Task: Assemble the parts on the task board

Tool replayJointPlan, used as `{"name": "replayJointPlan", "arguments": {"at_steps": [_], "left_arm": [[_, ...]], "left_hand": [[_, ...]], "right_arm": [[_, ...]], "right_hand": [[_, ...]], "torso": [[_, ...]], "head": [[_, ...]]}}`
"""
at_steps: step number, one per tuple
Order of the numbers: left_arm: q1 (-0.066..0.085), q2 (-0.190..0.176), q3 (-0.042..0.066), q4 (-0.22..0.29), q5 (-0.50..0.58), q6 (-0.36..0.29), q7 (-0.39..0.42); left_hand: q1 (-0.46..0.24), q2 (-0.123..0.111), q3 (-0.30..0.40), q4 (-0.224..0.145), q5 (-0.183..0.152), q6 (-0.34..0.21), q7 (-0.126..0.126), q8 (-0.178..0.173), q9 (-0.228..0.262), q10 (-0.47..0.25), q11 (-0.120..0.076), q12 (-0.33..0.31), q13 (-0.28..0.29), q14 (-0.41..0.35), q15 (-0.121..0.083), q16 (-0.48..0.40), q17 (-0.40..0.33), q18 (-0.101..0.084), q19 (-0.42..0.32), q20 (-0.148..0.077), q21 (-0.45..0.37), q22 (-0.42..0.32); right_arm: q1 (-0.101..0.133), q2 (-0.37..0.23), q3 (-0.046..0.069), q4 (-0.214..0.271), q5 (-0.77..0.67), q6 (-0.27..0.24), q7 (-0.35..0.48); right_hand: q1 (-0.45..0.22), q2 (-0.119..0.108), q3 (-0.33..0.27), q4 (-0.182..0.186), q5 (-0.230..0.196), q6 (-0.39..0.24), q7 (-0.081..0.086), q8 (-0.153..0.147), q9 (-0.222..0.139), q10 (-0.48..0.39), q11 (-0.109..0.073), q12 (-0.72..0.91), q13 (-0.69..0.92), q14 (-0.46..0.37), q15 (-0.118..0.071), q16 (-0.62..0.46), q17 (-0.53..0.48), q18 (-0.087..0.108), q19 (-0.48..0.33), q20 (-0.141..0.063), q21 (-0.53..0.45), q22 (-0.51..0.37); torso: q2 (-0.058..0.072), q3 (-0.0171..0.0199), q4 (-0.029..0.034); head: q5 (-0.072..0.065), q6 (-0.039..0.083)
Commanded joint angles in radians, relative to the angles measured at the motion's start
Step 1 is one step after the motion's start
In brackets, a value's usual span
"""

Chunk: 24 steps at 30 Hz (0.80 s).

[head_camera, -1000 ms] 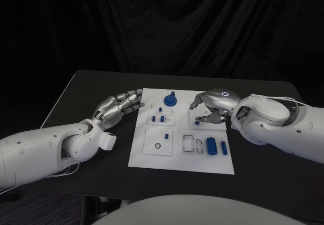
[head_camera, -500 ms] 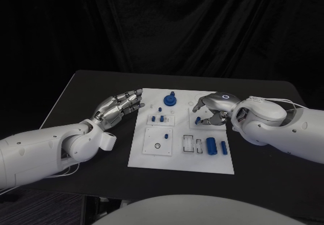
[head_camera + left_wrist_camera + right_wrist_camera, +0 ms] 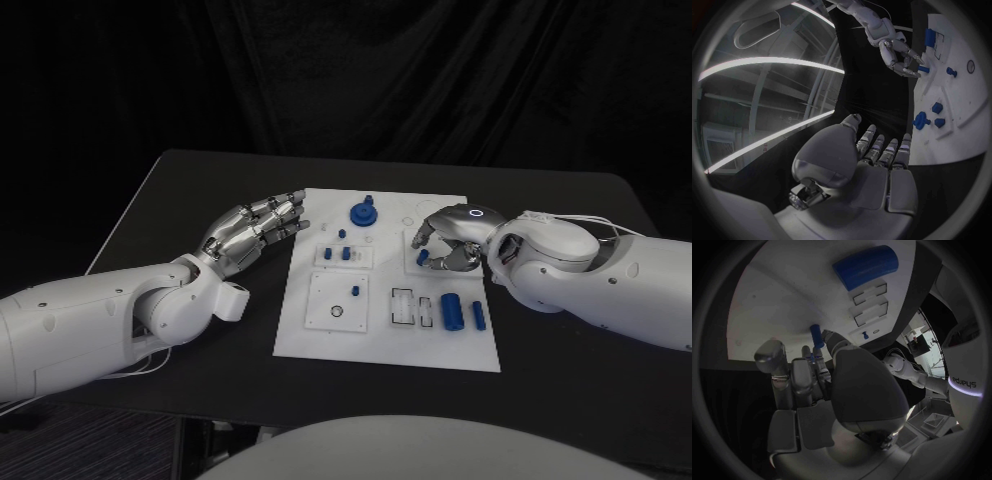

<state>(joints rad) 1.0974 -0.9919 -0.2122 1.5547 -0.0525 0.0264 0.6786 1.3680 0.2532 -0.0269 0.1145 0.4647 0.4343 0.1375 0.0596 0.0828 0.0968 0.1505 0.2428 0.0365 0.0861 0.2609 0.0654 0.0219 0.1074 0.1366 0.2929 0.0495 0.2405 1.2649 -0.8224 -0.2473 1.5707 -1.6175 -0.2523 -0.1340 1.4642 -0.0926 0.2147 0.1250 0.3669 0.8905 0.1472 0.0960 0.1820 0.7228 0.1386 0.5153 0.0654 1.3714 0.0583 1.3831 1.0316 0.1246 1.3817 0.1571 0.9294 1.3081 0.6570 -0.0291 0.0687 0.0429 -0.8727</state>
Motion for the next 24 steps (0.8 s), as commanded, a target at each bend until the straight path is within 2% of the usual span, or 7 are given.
{"name": "replayJointPlan", "arguments": {"at_steps": [1,7,8,15,24], "left_arm": [[-0.002,0.002,0.001,0.001,0.001,0.013,0.054],[-0.003,0.001,0.001,0.000,0.001,0.013,0.052],[-0.003,0.001,0.001,0.000,0.001,0.013,0.052],[-0.004,0.003,0.001,-0.002,0.001,0.016,0.050],[-0.005,0.003,0.001,-0.003,0.001,0.018,0.046]], "left_hand": [[-0.001,0.002,0.006,-0.002,0.005,0.008,0.002,0.004,0.001,0.000,-0.004,0.006,0.001,-0.003,0.002,0.005,0.001,-0.013,0.010,0.001,0.001,0.001],[-0.001,0.002,0.006,-0.002,0.005,0.008,0.002,0.004,0.001,0.000,-0.004,0.006,0.001,-0.003,0.002,0.005,0.001,-0.013,0.010,0.001,0.001,0.001],[-0.001,0.002,0.006,-0.002,0.005,0.008,0.002,0.004,0.001,0.000,-0.004,0.006,0.001,-0.003,0.002,0.005,0.001,-0.013,0.010,0.001,0.001,0.001],[-0.002,0.001,0.008,-0.003,0.006,0.009,0.002,0.004,0.002,0.001,-0.003,0.007,0.002,-0.003,0.002,0.006,0.001,-0.013,0.010,0.001,0.001,0.001],[-0.002,0.001,0.010,-0.004,0.006,0.012,0.003,0.005,0.002,0.002,-0.001,0.009,0.002,-0.003,0.002,0.006,0.001,-0.014,0.011,0.001,0.001,0.000]], "right_arm": [[-0.010,0.005,0.000,-0.014,0.001,0.011,0.008],[-0.022,0.012,0.000,-0.032,0.001,-0.006,0.026],[-0.024,0.013,0.000,-0.034,0.001,-0.012,0.029],[-0.028,0.021,0.000,-0.044,0.001,-0.018,0.037],[-0.030,0.024,0.000,-0.048,0.001,-0.042,0.045]], "right_hand": [[0.008,-0.004,0.020,-0.011,0.037,0.021,0.001,0.009,0.005,0.022,-0.002,-0.011,-0.001,-0.001,-0.008,0.000,-0.002,-0.008,0.001,-0.009,0.001,0.093],[0.005,-0.007,0.050,-0.020,0.035,0.026,-0.001,0.008,0.007,0.058,-0.007,-0.025,-0.001,0.002,-0.012,0.001,0.003,-0.009,0.004,-0.013,0.008,0.098],[0.004,-0.008,0.065,-0.022,0.035,0.022,-0.006,0.005,0.007,0.077,-0.009,-0.030,0.000,0.005,-0.014,0.003,0.007,-0.011,0.007,-0.015,0.017,0.102],[0.000,-0.013,0.093,-0.026,0.034,0.030,-0.003,0.007,0.011,0.113,-0.016,-0.040,0.000,0.008,-0.020,0.003,0.009,-0.011,0.010,-0.021,0.023,0.105],[-0.014,-0.017,0.126,-0.027,0.013,0.047,0.002,0.015,0.020,0.172,-0.031,-0.053,0.002,0.015,-0.032,0.005,0.017,-0.013,0.015,-0.031,0.035,0.111]], "torso": [[0.000,-0.0003,0.0004],[-0.001,-0.0004,0.0007],[-0.001,-0.0003,0.0007],[-0.002,-0.0002,0.0001],[-0.002,0.0000,-0.0004]], "head": [[0.000,0.000],[0.001,0.000],[0.001,0.000],[0.001,0.000],[0.003,0.000]]}}
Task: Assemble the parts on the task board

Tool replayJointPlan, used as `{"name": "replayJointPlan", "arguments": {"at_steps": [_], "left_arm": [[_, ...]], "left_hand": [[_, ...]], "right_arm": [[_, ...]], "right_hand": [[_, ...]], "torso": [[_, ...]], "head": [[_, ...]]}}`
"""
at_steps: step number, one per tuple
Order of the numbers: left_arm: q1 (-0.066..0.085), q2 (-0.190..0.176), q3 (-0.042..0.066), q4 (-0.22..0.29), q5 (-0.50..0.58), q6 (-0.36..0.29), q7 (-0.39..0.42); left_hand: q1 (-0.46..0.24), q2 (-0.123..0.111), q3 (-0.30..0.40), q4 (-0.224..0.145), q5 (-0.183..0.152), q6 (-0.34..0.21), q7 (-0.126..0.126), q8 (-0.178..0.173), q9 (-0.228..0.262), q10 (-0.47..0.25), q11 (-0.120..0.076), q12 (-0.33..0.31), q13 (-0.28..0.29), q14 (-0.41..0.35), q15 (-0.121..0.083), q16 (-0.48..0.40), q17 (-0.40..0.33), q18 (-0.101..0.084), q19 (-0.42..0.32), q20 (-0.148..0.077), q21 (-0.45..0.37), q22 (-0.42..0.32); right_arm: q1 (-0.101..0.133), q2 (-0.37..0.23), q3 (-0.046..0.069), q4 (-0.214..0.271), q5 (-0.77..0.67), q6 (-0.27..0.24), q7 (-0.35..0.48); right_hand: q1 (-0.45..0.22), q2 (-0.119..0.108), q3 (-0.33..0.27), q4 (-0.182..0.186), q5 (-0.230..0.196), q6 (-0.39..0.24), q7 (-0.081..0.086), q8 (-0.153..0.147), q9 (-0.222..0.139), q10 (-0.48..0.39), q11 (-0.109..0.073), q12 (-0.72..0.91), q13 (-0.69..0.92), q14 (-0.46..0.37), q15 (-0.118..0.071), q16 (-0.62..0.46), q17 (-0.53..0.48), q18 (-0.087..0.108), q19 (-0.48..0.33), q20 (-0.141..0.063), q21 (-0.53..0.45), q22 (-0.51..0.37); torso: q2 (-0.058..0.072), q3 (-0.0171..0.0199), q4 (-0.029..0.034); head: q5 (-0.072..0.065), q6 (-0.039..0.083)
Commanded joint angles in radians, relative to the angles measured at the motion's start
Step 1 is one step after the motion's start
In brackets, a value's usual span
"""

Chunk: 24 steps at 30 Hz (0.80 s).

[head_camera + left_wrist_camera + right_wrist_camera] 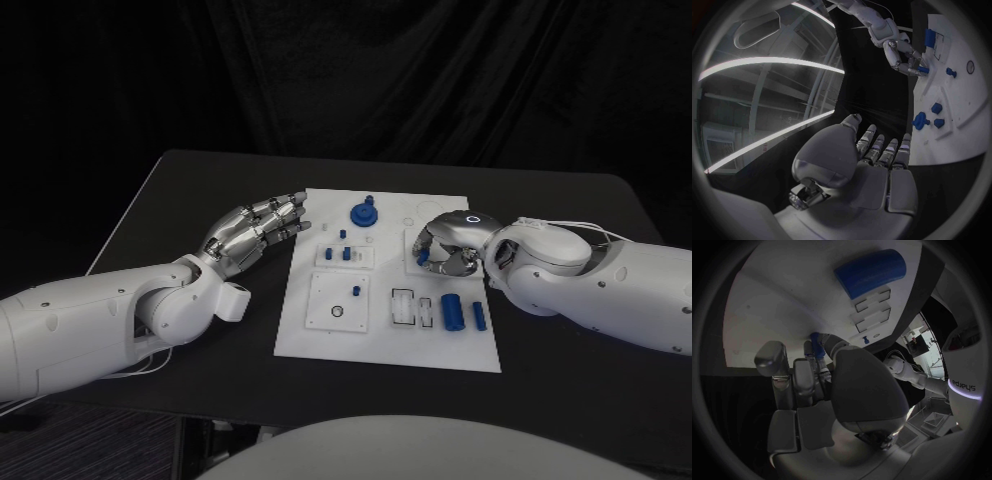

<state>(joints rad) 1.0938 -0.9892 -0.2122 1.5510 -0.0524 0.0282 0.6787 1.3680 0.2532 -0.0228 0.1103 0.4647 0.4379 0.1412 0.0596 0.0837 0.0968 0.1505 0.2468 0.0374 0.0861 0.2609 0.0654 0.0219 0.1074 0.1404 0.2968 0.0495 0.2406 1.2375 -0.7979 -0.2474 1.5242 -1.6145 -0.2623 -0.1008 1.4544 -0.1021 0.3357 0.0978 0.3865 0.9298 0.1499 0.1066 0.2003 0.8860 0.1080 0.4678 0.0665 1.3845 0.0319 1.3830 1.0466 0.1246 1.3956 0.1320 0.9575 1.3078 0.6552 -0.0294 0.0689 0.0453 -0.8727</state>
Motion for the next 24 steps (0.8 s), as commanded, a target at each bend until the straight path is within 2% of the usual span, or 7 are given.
{"name": "replayJointPlan", "arguments": {"at_steps": [1,6,9,16,19,22,24], "left_arm": [[-0.002,0.000,0.001,0.001,0.001,0.016,0.045],[-0.003,0.002,0.001,-0.001,0.001,0.018,0.043],[-0.003,0.002,0.001,-0.001,0.001,0.019,0.041],[-0.004,0.001,0.001,-0.001,0.001,0.020,0.039],[-0.004,0.000,0.001,-0.001,0.001,0.020,0.039],[-0.005,-0.001,0.001,-0.001,0.001,0.020,0.037],[-0.005,-0.001,0.001,0.000,0.001,0.020,0.036]], "left_hand": [[-0.002,0.002,0.006,0.001,0.006,0.008,0.000,0.005,0.001,0.002,-0.001,0.005,0.001,-0.003,0.002,0.006,0.001,-0.014,0.007,-0.003,0.001,0.000],[-0.003,0.002,0.008,0.000,0.007,0.009,0.000,0.005,0.001,0.004,0.002,0.008,0.002,-0.003,0.002,0.006,0.001,-0.014,0.007,-0.003,0.002,0.000],[-0.003,0.002,0.010,0.000,0.007,0.012,0.001,0.006,0.002,0.006,0.004,0.011,0.002,-0.003,0.002,0.007,0.001,-0.014,0.007,-0.003,0.002,0.000],[-0.004,0.002,0.012,-0.001,0.008,0.014,0.003,0.006,0.002,0.008,0.006,0.014,0.002,-0.003,0.002,0.007,0.001,-0.015,0.008,-0.003,0.002,0.000],[-0.004,0.002,0.013,-0.001,0.008,0.016,0.004,0.007,0.002,0.009,0.007,0.015,0.003,-0.003,0.002,0.007,0.001,-0.015,0.008,-0.003,0.002,0.000],[-0.004,0.002,0.013,-0.001,0.008,0.016,0.004,0.007,0.002,0.009,0.007,0.015,0.003,-0.003,0.002,0.007,0.001,-0.015,0.008,-0.003,0.002,0.000],[-0.004,0.002,0.015,-0.002,0.008,0.018,0.006,0.007,0.003,0.011,0.009,0.019,0.003,-0.003,0.002,0.007,0.001,-0.015,0.009,-0.003,0.002,0.000]], "right_arm": [[-0.003,0.000,0.001,-0.001,-0.002,-0.034,0.012],[-0.003,0.002,0.001,-0.003,-0.002,-0.040,0.014],[-0.003,0.004,0.001,-0.004,-0.001,-0.052,0.018],[-0.003,-0.004,0.001,0.007,-0.001,-0.091,0.026],[-0.002,-0.011,0.001,0.021,-0.001,-0.105,0.025],[0.008,-0.027,0.002,0.047,-0.001,-0.118,0.021],[0.025,-0.038,0.003,0.068,-0.001,-0.122,0.016]], "right_hand": [[-0.007,-0.008,0.008,0.000,-0.011,0.011,0.001,0.006,0.003,0.015,-0.002,-0.008,0.001,0.002,-0.007,0.005,0.002,-0.013,0.002,-0.007,0.006,0.112],[-0.012,-0.009,0.014,0.001,-0.028,0.019,0.003,0.010,0.007,0.030,-0.005,-0.016,0.001,0.005,-0.010,0.005,0.005,-0.014,0.004,-0.010,0.009,0.113],[-0.008,-0.007,0.024,-0.007,-0.029,0.054,0.002,0.029,0.020,0.053,-0.010,-0.023,0.002,0.005,-0.014,0.003,0.002,-0.014,0.005,-0.014,0.010,0.114],[0.018,0.003,0.036,-0.044,-0.012,0.119,-0.017,0.070,0.059,0.138,-0.034,-0.022,0.009,0.015,-0.035,0.006,0.016,-0.019,0.017,-0.031,0.037,0.122],[0.018,0.004,0.036,-0.047,-0.012,0.124,-0.019,0.074,0.064,0.145,-0.036,-0.025,0.009,0.016,-0.037,0.005,0.015,-0.019,0.018,-0.033,0.038,0.123],[0.017,0.006,0.033,-0.055,-0.012,0.136,-0.023,0.085,0.082,0.166,-0.042,-0.035,0.009,0.017,-0.042,0.002,0.013,-0.019,0.018,-0.039,0.037,0.123],[0.014,0.005,0.030,-0.057,-0.013,0.140,-0.025,0.090,0.090,0.173,-0.044,-0.040,0.008,0.017,-0.043,0.001,0.012,-0.019,0.019,-0.041,0.038,0.123]], "torso": [[0.000,0.0001,-0.0003],[0.001,-0.0001,0.0004],[0.001,0.0004,0.0001],[0.001,-0.0005,-0.0004],[0.002,-0.0005,0.0004],[0.001,-0.0005,0.0010],[0.001,-0.0007,0.0013]], "head": [[0.001,0.000],[0.000,0.000],[0.002,0.000],[0.008,0.000],[0.011,0.000],[0.014,0.000],[0.016,0.000]]}}
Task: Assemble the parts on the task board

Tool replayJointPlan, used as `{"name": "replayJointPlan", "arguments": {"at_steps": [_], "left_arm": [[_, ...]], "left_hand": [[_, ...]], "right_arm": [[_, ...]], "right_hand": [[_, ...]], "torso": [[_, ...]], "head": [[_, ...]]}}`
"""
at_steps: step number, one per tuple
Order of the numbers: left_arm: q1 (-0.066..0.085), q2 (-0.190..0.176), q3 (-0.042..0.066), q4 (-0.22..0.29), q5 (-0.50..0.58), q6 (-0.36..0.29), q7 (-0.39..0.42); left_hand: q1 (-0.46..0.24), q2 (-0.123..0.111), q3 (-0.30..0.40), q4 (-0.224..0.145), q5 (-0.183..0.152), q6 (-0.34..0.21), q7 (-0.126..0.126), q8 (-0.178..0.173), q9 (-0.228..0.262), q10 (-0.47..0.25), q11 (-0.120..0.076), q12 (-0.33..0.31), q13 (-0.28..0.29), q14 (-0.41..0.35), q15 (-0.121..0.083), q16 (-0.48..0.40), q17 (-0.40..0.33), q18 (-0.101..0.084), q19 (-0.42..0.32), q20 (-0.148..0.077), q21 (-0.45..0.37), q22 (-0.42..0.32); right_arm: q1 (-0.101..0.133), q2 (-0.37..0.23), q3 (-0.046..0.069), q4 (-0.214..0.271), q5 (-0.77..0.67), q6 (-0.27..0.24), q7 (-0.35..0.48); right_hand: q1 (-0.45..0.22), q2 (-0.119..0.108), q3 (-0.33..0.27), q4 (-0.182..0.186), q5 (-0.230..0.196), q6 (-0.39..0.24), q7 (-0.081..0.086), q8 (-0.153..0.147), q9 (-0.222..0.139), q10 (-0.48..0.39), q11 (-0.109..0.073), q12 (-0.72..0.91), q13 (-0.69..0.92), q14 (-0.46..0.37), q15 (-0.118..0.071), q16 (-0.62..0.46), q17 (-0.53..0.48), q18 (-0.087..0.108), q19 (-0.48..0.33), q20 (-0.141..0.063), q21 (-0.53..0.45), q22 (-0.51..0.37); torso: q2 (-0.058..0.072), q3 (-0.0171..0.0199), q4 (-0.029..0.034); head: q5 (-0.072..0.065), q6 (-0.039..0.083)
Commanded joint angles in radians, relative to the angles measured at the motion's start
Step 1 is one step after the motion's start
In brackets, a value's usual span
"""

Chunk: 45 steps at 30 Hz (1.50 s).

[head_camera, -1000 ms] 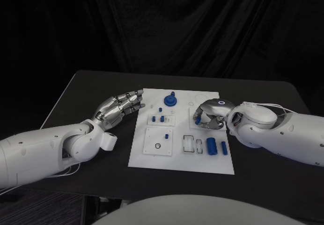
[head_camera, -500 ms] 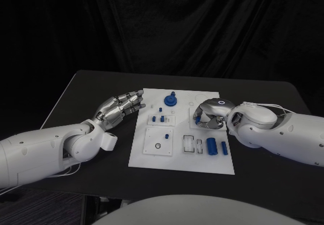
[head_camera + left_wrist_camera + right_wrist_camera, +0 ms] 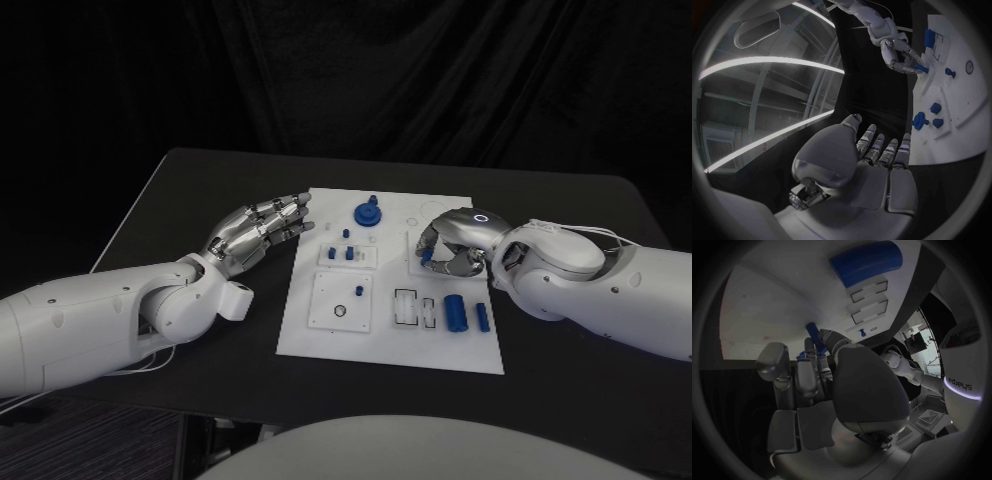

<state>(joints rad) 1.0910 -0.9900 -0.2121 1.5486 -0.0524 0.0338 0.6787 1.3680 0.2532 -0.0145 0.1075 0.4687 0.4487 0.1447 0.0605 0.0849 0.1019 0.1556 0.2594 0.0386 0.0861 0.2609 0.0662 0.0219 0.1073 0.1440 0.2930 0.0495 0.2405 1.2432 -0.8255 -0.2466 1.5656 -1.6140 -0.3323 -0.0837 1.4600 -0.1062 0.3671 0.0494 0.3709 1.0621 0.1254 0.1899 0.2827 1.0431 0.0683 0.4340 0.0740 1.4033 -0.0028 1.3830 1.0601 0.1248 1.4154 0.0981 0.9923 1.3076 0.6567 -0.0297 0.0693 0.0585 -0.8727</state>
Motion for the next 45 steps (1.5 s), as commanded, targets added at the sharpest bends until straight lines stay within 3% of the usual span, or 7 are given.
{"name": "replayJointPlan", "arguments": {"at_steps": [1,7,14,21,33,42,45], "left_arm": [[-0.002,0.000,0.001,0.003,0.001,0.014,0.035],[-0.002,0.000,0.001,0.003,0.001,0.011,0.032],[-0.002,0.004,0.001,0.001,0.001,0.012,0.032],[-0.003,0.010,0.001,-0.006,0.001,0.014,0.032],[-0.005,0.017,0.001,-0.013,0.001,0.022,0.027],[-0.007,0.024,0.001,-0.018,0.001,0.027,0.027],[-0.008,0.024,0.001,-0.020,0.001,0.029,0.025]], "left_hand": [[-0.004,0.002,0.007,0.001,0.004,0.007,0.002,0.006,0.002,0.006,0.004,0.006,0.002,-0.003,0.002,0.007,0.001,-0.015,0.005,0.001,0.002,0.000],[-0.005,0.002,0.009,0.000,0.005,0.010,0.003,0.007,0.002,0.009,0.006,0.010,0.002,-0.002,0.002,0.007,0.001,-0.015,0.005,0.001,0.002,-0.001],[-0.006,0.004,0.014,0.001,0.005,0.010,0.005,0.007,0.002,0.010,0.009,0.011,0.002,-0.006,-0.001,0.005,0.001,-0.016,0.002,0.000,0.001,-0.006],[-0.007,0.008,0.021,0.001,0.006,0.011,0.007,0.007,0.002,0.012,0.012,0.013,0.002,-0.007,-0.003,0.004,0.000,-0.016,0.000,0.000,0.000,-0.008],[-0.008,0.010,0.024,0.002,0.006,0.013,0.008,0.008,0.002,0.013,0.015,0.015,0.003,-0.008,-0.003,0.004,0.000,-0.015,-0.001,0.000,-0.001,-0.011],[-0.008,0.010,0.026,0.002,0.005,0.013,0.008,0.008,0.002,0.014,0.016,0.016,0.003,-0.009,-0.004,0.004,0.000,-0.015,-0.001,0.000,-0.001,-0.011],[-0.008,0.010,0.026,0.002,0.005,0.013,0.008,0.008,0.002,0.014,0.016,0.016,0.003,-0.009,-0.004,0.004,0.000,-0.015,-0.001,0.000,-0.001,-0.011]], "right_arm": [[0.027,-0.016,0.002,0.036,-0.002,-0.052,-0.003],[0.066,-0.047,0.002,0.106,-0.002,-0.050,-0.019],[0.074,-0.045,0.001,0.177,-0.005,-0.032,-0.015],[0.029,0.023,0.000,0.214,-0.071,0.005,0.007],[-0.039,0.160,0.001,0.154,-0.134,-0.003,0.033],[-0.057,0.200,0.001,0.120,-0.143,-0.006,0.029],[-0.061,0.206,0.001,0.108,-0.146,0.004,0.015]], "right_hand": [[0.008,0.009,-0.001,-0.009,0.003,0.008,0.000,0.007,0.008,0.015,-0.004,-0.006,0.001,-0.002,-0.008,0.001,-0.001,-0.019,-0.001,-0.007,0.003,0.123],[0.001,0.009,-0.008,-0.010,-0.004,0.019,-0.005,0.018,0.027,0.032,-0.008,-0.016,0.001,0.000,-0.012,0.000,-0.001,-0.020,0.000,-0.010,0.005,0.124],[0.003,0.009,-0.008,-0.016,0.000,0.017,-0.007,0.020,0.037,0.041,-0.011,-0.024,0.001,0.006,-0.015,0.004,0.012,-0.023,0.005,-0.013,0.019,0.127],[-0.002,0.013,-0.010,-0.023,-0.027,0.003,-0.007,0.018,0.061,0.059,-0.014,-0.047,0.002,0.054,-0.018,0.046,0.109,-0.042,0.044,-0.017,0.131,0.155],[-0.003,0.015,-0.011,-0.025,-0.047,-0.001,-0.007,0.015,0.069,0.059,-0.012,-0.058,0.002,0.054,-0.017,0.044,0.106,-0.042,0.043,-0.017,0.128,0.153],[-0.002,0.016,-0.011,-0.026,-0.051,-0.001,-0.007,0.015,0.071,0.059,-0.012,-0.060,0.002,0.054,-0.017,0.045,0.108,-0.041,0.043,-0.017,0.127,0.153],[-0.003,0.016,-0.012,-0.026,-0.064,-0.002,-0.007,0.014,0.074,0.062,-0.013,-0.064,0.002,0.055,-0.017,0.045,0.108,-0.041,0.043,-0.017,0.127,0.153]], "torso": [[0.000,-0.0002,0.0009],[-0.001,0.0000,-0.0014],[-0.001,-0.0014,0.0018],[-0.001,-0.0020,-0.0007],[-0.001,-0.0008,0.0014],[0.001,-0.0012,0.0062],[0.003,-0.0008,0.0035]], "head": [[0.002,0.000],[0.008,0.000],[0.011,0.000],[0.024,0.000],[0.033,0.000],[0.033,0.000],[0.037,0.000]]}}
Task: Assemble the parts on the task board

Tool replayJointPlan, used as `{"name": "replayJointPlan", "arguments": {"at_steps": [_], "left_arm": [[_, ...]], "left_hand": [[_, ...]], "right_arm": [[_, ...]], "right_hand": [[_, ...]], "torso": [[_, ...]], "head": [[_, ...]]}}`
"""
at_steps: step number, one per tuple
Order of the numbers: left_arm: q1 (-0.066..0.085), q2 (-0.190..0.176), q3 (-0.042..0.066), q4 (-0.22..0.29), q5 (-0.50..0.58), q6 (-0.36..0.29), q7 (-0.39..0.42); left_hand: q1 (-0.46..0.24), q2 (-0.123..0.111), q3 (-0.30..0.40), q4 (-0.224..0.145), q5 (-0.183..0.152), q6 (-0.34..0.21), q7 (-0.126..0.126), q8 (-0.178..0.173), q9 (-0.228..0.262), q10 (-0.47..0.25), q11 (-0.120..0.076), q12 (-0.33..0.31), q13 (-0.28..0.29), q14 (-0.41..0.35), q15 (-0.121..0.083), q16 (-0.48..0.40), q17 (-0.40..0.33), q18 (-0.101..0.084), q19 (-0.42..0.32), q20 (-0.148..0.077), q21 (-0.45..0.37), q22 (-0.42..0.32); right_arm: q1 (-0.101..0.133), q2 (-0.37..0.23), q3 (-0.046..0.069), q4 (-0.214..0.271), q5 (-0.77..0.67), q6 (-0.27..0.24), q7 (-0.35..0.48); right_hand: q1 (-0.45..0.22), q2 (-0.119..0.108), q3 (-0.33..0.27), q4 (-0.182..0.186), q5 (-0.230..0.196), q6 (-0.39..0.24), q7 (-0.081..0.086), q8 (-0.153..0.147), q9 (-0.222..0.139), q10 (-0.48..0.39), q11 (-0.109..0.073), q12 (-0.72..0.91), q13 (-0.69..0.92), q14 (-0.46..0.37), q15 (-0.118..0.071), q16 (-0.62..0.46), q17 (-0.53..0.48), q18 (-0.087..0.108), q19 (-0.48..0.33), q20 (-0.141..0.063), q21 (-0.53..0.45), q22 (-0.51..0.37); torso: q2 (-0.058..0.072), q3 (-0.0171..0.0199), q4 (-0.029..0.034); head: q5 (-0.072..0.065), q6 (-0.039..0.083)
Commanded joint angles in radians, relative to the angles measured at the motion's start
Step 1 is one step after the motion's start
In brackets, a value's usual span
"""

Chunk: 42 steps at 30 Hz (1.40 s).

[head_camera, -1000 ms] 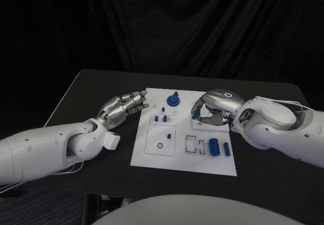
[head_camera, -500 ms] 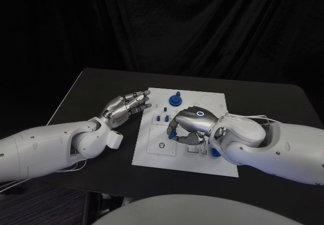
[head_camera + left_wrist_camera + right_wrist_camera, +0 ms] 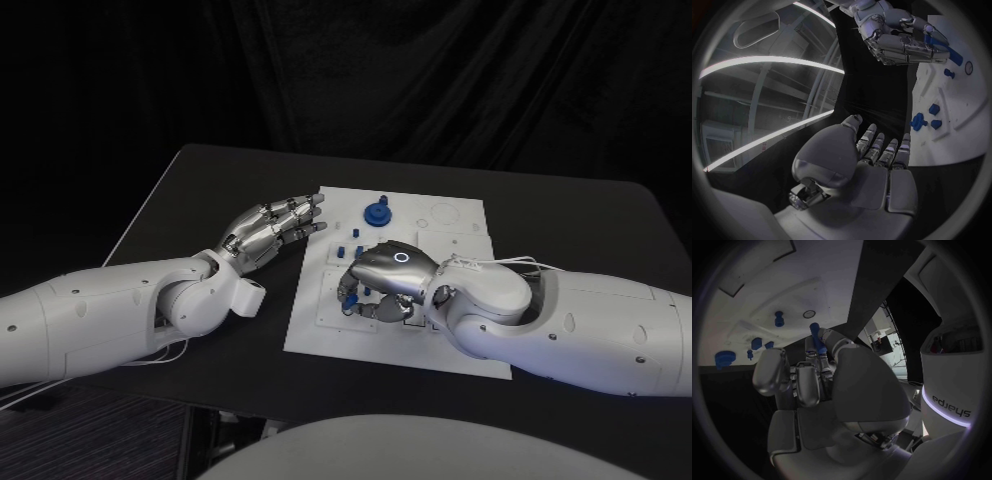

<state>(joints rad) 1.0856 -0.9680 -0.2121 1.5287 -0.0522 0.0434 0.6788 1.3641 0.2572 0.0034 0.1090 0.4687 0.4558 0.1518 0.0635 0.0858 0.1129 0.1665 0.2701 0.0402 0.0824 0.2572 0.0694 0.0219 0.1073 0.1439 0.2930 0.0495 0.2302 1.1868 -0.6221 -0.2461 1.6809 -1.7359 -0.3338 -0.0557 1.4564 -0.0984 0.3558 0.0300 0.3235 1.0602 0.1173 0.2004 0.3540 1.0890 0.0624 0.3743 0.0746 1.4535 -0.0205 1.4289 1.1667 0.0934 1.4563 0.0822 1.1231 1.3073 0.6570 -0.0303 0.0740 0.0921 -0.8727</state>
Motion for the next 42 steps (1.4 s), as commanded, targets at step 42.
{"name": "replayJointPlan", "arguments": {"at_steps": [42], "left_arm": [[-0.014,0.009,0.001,-0.006,0.001,0.028,0.015]], "left_hand": [[-0.005,0.007,0.016,0.000,0.005,0.013,0.005,0.007,0.002,0.005,0.012,0.007,0.001,-0.005,0.000,0.002,0.001,-0.014,-0.001,0.000,-0.002,-0.001]], "right_arm": [[-0.034,0.043,0.000,-0.072,-0.048,0.022,-0.028]], "right_hand": [[-0.005,0.010,-0.004,-0.004,-0.043,-0.005,0.001,-0.002,0.012,0.022,-0.006,-0.017,0.002,0.003,0.001,-0.004,-0.002,-0.009,0.000,-0.001,-0.007,0.152]], "torso": [[-0.002,-0.0005,-0.0048]], "head": [[0.005,0.000]]}}
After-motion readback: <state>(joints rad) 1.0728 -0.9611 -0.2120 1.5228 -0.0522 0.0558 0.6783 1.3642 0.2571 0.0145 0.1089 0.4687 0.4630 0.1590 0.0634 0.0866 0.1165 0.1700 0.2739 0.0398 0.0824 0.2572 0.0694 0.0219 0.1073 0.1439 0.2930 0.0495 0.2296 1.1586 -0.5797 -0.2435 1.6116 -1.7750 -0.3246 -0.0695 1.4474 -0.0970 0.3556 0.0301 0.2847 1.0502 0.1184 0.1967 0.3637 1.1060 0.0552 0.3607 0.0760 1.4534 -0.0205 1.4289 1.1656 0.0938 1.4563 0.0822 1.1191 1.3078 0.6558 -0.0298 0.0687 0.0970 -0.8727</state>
